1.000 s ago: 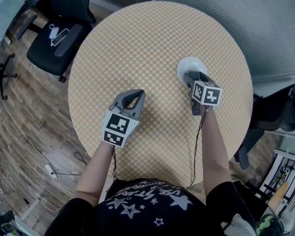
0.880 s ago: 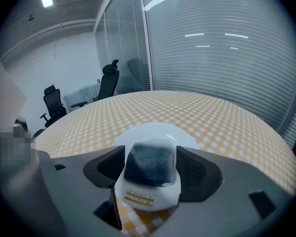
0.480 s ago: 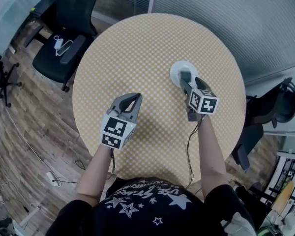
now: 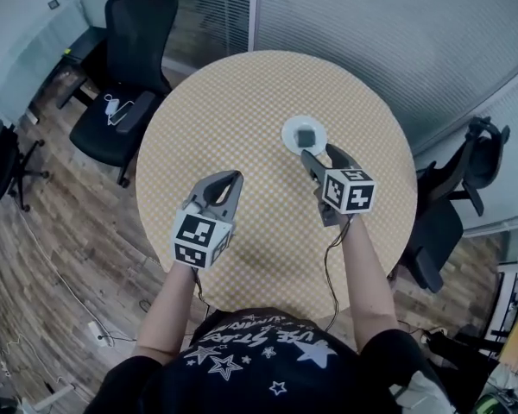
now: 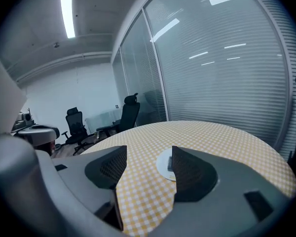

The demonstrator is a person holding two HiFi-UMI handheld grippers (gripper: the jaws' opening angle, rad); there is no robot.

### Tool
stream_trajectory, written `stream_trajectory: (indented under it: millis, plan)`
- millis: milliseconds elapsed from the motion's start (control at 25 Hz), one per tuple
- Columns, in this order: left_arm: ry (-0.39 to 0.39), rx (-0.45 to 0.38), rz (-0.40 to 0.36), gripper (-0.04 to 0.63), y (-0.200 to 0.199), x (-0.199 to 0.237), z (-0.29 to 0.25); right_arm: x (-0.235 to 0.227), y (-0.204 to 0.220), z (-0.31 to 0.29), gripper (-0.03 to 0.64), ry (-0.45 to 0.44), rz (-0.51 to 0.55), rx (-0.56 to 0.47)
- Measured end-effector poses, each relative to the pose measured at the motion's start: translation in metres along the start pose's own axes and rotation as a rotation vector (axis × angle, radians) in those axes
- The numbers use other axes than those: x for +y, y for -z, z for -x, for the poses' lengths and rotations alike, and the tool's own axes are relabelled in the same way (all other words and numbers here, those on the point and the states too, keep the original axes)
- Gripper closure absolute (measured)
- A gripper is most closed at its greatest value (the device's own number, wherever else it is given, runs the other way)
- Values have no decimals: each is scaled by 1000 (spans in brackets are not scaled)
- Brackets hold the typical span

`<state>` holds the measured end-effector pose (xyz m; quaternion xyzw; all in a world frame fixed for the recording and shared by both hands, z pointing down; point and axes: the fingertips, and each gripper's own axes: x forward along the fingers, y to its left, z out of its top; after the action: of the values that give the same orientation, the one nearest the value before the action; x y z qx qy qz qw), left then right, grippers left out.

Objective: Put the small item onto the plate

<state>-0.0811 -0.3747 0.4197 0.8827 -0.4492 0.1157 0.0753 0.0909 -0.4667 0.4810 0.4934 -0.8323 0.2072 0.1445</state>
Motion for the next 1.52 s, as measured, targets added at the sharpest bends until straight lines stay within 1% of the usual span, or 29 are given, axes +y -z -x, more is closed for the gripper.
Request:
stream_trajectory:
  millis: [40, 120, 160, 320, 480, 600, 800, 1000, 1120, 1240, 1360, 1520]
  plan:
    - [-3, -9, -8, 586, -5, -5, 6, 2, -1, 9, 329, 1, -5, -9]
    - [-11, -28, -18, 586, -13, -16, 16, 4, -1, 27, 406, 14, -13, -31]
    - [-16, -37, -18, 586, -16, -21, 21, 4, 0, 37, 431, 22, -12, -38]
    - [-24, -57, -9, 586, -19, -51, 41, 18, 7, 77, 486, 12, 25, -56]
    - [-22, -71, -20, 586, -24, -88, 57, 29, 12, 119, 547, -10, 41, -81]
    - [-28, -79, -25, 587, -26, -115, 73, 37, 28, 148, 561, -32, 47, -75]
    - [-52, -82, -31, 586, -21, -160, 107, 49, 61, 198, 565, -86, 27, -79]
    - [-98, -60, -13, 586, -3, -197, 138, 63, 103, 234, 565, -154, 27, -39]
    - [-120, -38, 8, 586, 11, -210, 154, 67, 117, 251, 570, -158, 10, -41]
    - [-115, -13, -6, 586, 17, -224, 163, 65, 119, 270, 578, -154, -29, -72]
    - [-95, -20, -17, 586, 13, -236, 163, 66, 118, 286, 581, -162, -11, -85]
    - [-63, -32, -30, 586, 12, -255, 162, 75, 122, 299, 581, -206, -12, -85]
